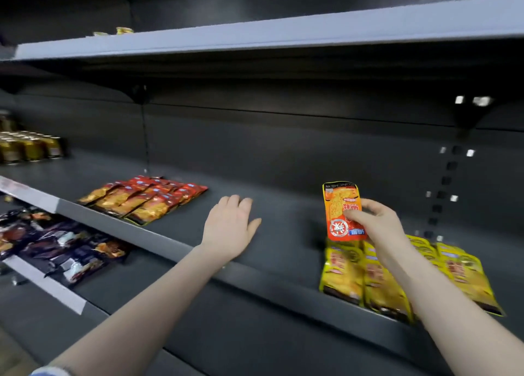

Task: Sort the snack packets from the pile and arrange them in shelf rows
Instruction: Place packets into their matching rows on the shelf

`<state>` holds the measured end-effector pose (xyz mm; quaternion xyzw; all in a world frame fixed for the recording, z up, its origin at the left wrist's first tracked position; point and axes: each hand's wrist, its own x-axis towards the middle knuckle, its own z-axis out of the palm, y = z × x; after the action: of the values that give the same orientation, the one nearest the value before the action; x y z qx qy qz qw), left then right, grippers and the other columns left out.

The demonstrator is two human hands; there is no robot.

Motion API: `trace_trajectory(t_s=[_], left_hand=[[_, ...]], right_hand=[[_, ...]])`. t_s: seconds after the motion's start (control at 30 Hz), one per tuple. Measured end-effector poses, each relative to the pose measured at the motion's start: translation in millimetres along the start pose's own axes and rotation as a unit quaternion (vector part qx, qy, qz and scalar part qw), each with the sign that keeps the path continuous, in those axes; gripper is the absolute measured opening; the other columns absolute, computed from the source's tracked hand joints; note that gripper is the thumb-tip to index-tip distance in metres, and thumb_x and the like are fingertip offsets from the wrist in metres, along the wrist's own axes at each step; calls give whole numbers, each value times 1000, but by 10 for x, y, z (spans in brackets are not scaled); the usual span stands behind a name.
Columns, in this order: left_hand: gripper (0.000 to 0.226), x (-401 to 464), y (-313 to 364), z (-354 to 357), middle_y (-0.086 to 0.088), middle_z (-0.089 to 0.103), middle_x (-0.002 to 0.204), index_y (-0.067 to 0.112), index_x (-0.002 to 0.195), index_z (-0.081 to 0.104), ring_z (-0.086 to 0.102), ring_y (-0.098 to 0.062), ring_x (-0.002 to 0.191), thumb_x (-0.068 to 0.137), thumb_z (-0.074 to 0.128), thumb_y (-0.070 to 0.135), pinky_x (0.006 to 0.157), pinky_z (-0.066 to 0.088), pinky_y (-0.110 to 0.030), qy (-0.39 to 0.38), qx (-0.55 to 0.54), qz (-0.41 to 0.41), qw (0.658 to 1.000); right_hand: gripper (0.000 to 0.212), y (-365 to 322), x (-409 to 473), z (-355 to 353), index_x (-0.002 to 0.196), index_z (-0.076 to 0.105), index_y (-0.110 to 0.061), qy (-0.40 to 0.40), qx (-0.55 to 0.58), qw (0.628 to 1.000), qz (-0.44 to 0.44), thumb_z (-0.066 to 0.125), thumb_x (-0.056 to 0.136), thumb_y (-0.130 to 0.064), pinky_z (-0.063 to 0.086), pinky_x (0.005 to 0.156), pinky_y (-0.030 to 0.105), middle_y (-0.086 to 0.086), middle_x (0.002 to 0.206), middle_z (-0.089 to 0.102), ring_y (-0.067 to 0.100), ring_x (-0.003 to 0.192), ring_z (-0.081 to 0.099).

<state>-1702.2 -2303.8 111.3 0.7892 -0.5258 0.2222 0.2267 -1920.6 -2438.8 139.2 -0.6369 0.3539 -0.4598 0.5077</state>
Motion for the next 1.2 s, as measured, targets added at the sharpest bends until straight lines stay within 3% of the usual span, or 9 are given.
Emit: trace_trajectory(t_s=[0.1,0.23,0.43,0.57,0.7,1.03,1.2], left_hand=[[49,-3,-546,-99,-12,51,126,9,134,47,45,-30,118,96,46,41,97,37,-36,-16,12,-13,1000],[50,29,-1177,-87,-14,53,125,8,134,48,46,-32,116,95,49,40,96,37,-37,-21,0,-29,999],[45,281,-1910,57,-13,54,124,8,132,50,46,-33,115,96,49,35,96,36,-39,-17,-6,-44,999],[36,652,-2460,139,-20,60,113,2,119,59,52,-40,106,94,53,28,88,43,-44,11,-4,-45,999],[38,937,-2915,180,-18,62,107,4,113,62,54,-40,101,94,44,32,84,44,-44,10,13,-53,998],[37,1384,-3312,509,-16,59,120,6,126,57,49,-36,112,98,47,28,95,39,-42,-32,-52,-7,998],[40,1435,-3405,675,-9,55,129,12,131,53,46,-29,120,99,43,33,99,37,-36,-72,-73,24,994]], right_hand=[[16,-18,-14,581,93,67,-16,-3,-6,1000,10,69,80,-6,54,74,34,4,85,70,19,73,66],[17,-17,64,1232,89,66,-19,-33,-8,999,19,67,81,-4,53,62,25,3,82,70,13,64,65],[23,36,371,1994,98,66,-21,-117,-26,992,27,63,84,-3,51,55,21,2,84,70,13,64,67],[28,88,747,2400,108,65,-19,-156,-29,987,18,63,85,-4,51,58,24,3,91,70,13,67,68],[27,100,1080,2715,109,64,-19,-178,-27,983,16,60,87,-3,53,61,27,5,91,71,15,71,69],[46,278,1335,3032,117,62,-25,-122,-98,985,68,69,78,-1,54,81,39,13,98,70,25,79,68],[46,373,1265,3152,111,64,-23,-33,-67,994,83,76,72,-2,55,75,32,10,98,69,21,78,67]])
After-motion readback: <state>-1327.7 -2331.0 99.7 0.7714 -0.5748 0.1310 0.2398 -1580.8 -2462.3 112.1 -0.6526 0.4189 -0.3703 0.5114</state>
